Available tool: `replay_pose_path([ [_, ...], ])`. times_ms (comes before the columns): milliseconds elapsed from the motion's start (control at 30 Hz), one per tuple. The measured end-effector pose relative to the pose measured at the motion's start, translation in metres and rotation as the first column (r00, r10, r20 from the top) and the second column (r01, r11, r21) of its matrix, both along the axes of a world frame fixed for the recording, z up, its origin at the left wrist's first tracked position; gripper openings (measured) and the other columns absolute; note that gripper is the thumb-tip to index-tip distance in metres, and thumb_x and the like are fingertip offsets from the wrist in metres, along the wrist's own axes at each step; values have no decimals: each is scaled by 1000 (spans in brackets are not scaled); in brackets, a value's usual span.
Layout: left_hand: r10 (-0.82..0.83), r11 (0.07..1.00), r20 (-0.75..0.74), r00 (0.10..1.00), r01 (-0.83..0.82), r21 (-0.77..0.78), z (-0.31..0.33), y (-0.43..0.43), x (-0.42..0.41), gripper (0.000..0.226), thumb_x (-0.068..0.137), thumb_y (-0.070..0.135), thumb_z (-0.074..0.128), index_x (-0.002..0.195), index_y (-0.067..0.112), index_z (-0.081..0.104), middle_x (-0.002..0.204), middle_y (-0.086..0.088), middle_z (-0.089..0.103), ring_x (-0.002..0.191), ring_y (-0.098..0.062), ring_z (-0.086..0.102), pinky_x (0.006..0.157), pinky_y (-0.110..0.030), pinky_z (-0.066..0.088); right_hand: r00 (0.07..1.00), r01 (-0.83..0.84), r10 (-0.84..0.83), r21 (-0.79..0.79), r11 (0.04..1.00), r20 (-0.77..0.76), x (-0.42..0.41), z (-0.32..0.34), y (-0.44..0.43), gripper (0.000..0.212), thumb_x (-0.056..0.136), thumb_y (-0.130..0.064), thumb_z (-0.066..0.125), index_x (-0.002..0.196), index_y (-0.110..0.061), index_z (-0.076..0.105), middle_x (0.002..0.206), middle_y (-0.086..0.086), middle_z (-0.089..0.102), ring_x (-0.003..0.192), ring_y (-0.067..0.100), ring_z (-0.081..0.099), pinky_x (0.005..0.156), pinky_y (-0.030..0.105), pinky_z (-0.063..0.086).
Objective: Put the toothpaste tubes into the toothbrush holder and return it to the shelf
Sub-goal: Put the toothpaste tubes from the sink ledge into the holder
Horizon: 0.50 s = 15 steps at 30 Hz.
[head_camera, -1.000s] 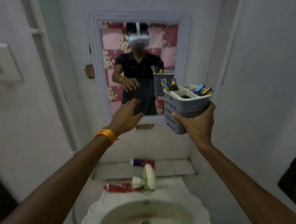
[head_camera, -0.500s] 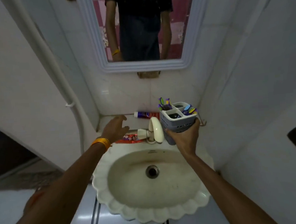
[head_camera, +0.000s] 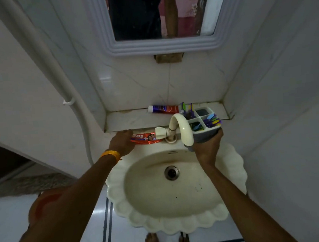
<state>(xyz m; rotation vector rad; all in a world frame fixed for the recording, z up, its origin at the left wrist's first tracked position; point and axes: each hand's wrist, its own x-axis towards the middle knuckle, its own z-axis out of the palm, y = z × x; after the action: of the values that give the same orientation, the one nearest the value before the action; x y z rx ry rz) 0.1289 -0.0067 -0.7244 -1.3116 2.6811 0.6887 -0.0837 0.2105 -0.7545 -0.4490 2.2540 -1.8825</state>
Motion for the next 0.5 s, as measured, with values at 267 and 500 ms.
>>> replay_pose_path([
  [267,-109,986,94,990,120,-113,-23,-17,-6,45,86,29,71,125,9,60,121,-17,65,110,-33,60,96,-41,52,1000,-16,19,-105,994,23,9,-22,4,127,50,3,103,153,-12,31,153,10,52,139,26,57,108,56,53],
  [500,-151,986,33,988,153,-70,-27,-23,-5,46,85,34,72,123,10,63,120,-15,62,108,-31,60,96,-39,50,992,126,-128,-109,986,-12,15,-5,-17,116,56,-51,97,149,-17,36,146,9,55,134,23,60,109,49,54],
])
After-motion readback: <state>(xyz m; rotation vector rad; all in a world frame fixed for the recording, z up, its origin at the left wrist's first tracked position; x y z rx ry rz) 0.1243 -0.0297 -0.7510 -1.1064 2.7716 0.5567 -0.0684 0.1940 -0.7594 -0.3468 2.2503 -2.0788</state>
